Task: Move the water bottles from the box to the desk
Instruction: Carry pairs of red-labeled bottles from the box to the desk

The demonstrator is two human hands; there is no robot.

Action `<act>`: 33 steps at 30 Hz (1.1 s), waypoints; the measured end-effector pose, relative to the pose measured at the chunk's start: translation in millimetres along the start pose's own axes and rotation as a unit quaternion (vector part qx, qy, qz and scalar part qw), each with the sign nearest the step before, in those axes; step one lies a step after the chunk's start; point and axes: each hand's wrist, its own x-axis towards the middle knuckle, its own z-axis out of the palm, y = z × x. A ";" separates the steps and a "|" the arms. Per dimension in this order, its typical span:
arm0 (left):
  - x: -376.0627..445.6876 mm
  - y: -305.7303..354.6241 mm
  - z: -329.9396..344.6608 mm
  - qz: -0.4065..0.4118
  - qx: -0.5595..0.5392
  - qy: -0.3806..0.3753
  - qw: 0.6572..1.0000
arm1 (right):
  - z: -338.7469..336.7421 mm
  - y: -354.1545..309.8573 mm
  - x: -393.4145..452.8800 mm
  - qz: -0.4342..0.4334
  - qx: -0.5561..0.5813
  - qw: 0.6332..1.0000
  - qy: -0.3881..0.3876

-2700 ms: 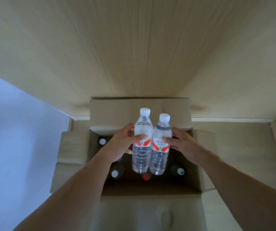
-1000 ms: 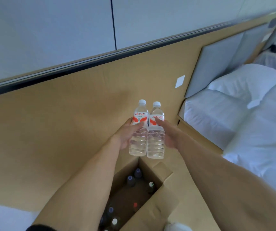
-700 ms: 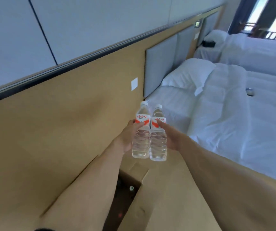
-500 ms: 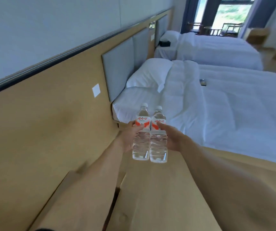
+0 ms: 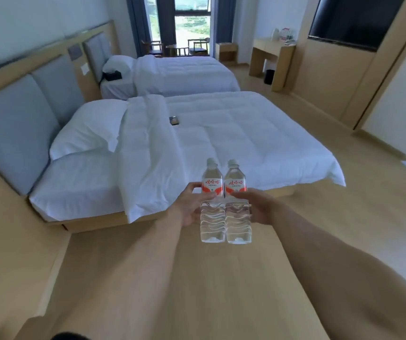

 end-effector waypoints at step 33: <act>282.0 40.2 424.9 -0.067 0.237 -0.388 0.888 | -398.1 -0.4 -53.0 0.020 0.208 0.897 0.390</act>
